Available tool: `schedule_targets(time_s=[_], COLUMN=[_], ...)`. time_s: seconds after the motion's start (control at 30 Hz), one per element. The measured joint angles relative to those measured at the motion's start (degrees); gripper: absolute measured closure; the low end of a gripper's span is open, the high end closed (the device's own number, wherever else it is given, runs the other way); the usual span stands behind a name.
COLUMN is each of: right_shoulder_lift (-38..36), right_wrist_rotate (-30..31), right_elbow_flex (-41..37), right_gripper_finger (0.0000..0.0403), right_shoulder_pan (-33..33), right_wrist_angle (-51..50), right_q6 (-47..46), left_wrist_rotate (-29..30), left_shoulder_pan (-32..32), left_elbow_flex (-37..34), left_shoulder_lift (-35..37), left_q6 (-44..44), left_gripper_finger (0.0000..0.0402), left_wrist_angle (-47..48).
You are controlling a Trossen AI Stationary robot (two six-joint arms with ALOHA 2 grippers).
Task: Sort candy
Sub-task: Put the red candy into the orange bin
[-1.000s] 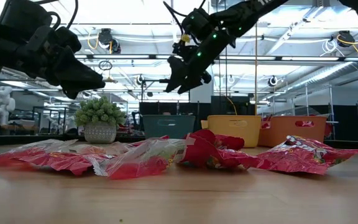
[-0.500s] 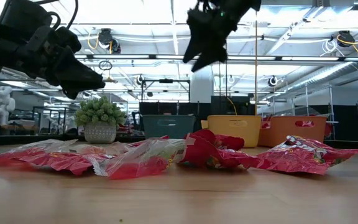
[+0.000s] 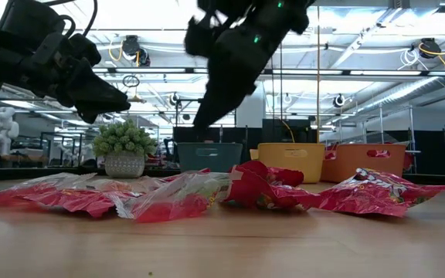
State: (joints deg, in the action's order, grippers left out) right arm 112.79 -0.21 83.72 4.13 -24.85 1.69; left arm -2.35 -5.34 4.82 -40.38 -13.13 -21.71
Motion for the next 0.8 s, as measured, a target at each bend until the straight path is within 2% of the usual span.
schedule_targets(time_s=[0.13,0.3,0.43,0.53,0.7,0.73,0.8], right_shoulder_lift=[4.6,9.5,11.9,11.9,8.4,7.2,4.4], right_wrist_rotate=[-0.3,-4.5,-0.7,-0.3,0.4,0.7,1.8], right_elbow_flex=[0.0,0.0,0.4,0.3,-0.2,-0.3,-0.3], right_gripper_finger=[0.0194,0.0195,0.0207,0.0249,0.0376,0.0387,0.0385], right_shoulder_pan=[1.8,3.6,4.5,4.7,4.4,4.3,4.2], right_wrist_angle=[2.0,4.5,3.9,3.6,1.1,0.7,1.0], right_q6=[-2.1,-4.4,-6.2,-7.6,-8.3,-8.3,-9.0], left_wrist_rotate=[0.0,0.0,0.0,0.0,0.0,0.0,0.0], left_shoulder_pan=[0.0,0.0,0.0,0.0,0.0,0.0,0.0], left_elbow_flex=[0.0,0.0,0.0,0.0,0.0,0.0,0.0], left_shoulder_lift=[0.0,0.0,0.0,0.0,0.0,0.0,0.0], left_q6=[0.0,0.0,0.0,0.0,0.0,0.0,0.0], left_gripper_finger=[0.0265,0.0265,0.0265,0.0265,0.0265,0.0265,0.0265], left_wrist_angle=[0.1,0.0,0.0,0.0,0.0,0.0,0.0])
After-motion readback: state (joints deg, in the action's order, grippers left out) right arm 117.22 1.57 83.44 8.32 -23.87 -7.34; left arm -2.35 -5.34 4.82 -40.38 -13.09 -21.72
